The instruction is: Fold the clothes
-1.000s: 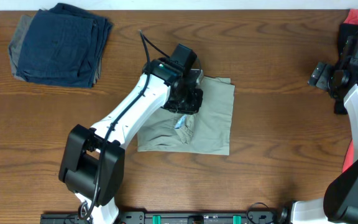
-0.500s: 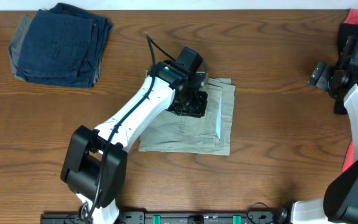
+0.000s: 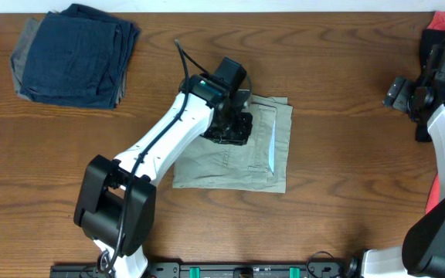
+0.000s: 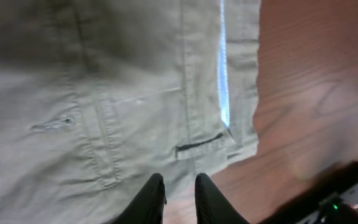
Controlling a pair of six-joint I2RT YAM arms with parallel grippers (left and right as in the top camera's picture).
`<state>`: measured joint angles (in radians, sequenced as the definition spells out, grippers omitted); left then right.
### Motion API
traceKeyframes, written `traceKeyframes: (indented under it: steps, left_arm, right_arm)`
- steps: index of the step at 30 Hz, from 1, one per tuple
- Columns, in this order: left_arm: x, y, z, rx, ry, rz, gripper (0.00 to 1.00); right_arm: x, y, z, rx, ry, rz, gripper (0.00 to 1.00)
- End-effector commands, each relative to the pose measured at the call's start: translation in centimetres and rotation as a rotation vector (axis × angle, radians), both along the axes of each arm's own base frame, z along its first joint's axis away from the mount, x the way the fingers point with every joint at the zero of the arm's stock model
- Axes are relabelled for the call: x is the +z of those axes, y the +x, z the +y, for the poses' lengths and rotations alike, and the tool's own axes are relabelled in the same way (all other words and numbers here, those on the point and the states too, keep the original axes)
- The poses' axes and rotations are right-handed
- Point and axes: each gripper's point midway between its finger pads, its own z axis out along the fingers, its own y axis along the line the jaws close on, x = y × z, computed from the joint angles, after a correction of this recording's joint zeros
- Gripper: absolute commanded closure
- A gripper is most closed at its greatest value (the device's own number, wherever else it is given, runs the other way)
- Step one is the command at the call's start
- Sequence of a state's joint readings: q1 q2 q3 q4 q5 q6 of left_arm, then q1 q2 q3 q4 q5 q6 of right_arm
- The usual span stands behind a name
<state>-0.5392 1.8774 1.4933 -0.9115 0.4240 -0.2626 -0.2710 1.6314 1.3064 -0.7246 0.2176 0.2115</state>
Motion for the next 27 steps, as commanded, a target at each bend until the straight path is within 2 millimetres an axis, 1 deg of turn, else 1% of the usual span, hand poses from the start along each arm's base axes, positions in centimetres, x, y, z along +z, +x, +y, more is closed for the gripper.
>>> traceKeyframes:
  steps: [1, 2, 3, 4, 5, 6, 8, 13, 16, 20, 27]
  left_arm:
    - [-1.5, -0.1, 0.5, 0.004, 0.046, 0.015, 0.8]
    - [-1.8, -0.2, 0.5, 0.002, 0.051, 0.023, 0.74]
    - [-2.2, -0.3, 0.4, -0.001, 0.056, 0.032, 0.63]
    - [-2.6, -0.4, 0.3, -0.006, 0.061, 0.04, 0.56]
    - [-3.1, -0.6, 0.1, -0.012, 0.065, 0.047, 0.51]
    - [-3.4, -0.6, -0.2, -0.019, 0.065, 0.05, 0.5]
    - [-3.9, -0.8, -1.0, -0.037, 0.059, 0.044, 0.5]
    - [-4.2, -1.2, -3.7, -0.1, 0.045, -0.013, 0.49]
    - [-5.2, -1.1, -3.7, -0.09, 0.13, -0.06, 0.49]
    - [-7.2, -1.6, -3.9, -0.082, 0.22, -0.076, 0.49]
    - [-10.4, -1.8, -5.1, -0.078, 0.251, -0.066, 0.49]
  right_arm:
    - [0.6, -0.1, -0.5, -0.011, -0.014, -0.01, 0.01]
    - [0.6, -0.1, -0.5, -0.011, -0.014, -0.01, 0.01]
    - [0.6, -0.1, -0.5, -0.012, -0.014, -0.011, 0.01]
    - [0.6, -0.1, -0.5, -0.012, -0.014, -0.011, 0.01]
    - [0.6, -0.1, -0.5, -0.011, -0.014, -0.01, 0.01]
    - [0.6, -0.1, -0.5, -0.011, -0.014, -0.01, 0.01]
    - [0.6, -0.1, -0.5, -0.011, -0.014, -0.01, 0.01]
    - [0.6, -0.1, -0.5, -0.011, -0.014, -0.01, 0.01]
    - [0.6, -0.1, -0.5, -0.011, -0.014, -0.01, 0.01]
    - [0.6, -0.1, -0.5, -0.011, -0.014, -0.01, 0.01]
    - [0.6, -0.1, -0.5, -0.011, -0.014, -0.01, 0.01]
